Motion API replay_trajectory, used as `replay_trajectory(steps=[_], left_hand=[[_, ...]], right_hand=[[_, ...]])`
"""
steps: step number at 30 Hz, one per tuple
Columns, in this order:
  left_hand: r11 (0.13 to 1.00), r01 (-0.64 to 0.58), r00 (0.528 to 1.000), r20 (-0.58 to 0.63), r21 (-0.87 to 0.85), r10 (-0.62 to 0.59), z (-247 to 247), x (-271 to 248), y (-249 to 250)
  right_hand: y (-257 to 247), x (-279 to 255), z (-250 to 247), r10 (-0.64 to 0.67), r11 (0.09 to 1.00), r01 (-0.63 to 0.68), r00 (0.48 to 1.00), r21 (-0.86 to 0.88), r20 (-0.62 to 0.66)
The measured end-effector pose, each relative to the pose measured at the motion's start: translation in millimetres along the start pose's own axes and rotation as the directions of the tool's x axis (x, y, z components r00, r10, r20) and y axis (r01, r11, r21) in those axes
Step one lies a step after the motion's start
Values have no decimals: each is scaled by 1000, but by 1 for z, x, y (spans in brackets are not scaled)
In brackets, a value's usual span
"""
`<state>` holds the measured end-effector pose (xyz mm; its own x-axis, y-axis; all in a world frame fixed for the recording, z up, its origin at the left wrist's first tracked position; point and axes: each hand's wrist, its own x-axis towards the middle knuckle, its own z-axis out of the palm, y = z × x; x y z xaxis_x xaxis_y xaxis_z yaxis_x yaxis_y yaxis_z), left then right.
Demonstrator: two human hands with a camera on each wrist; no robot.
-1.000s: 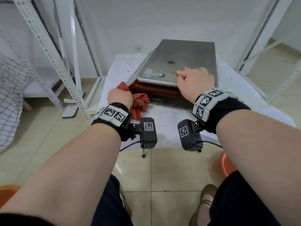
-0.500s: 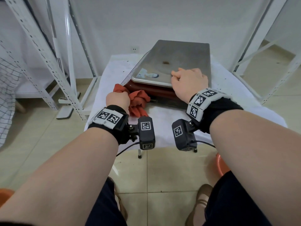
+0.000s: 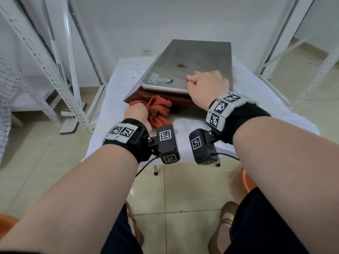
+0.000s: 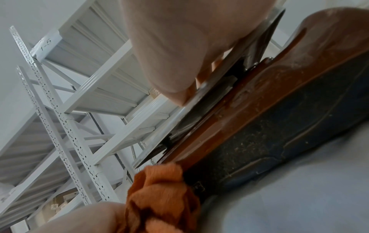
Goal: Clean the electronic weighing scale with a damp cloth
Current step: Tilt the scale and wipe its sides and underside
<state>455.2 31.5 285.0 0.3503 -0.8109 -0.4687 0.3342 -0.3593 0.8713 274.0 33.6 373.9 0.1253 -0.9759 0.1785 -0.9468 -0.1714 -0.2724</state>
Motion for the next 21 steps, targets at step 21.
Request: replay_trajectory(steps=[21], left_hand=[[999,-6,988,157,53,-3,2,-26,9]], right_hand=[[2,1,0,-28,1000,28,1000,-13,4]])
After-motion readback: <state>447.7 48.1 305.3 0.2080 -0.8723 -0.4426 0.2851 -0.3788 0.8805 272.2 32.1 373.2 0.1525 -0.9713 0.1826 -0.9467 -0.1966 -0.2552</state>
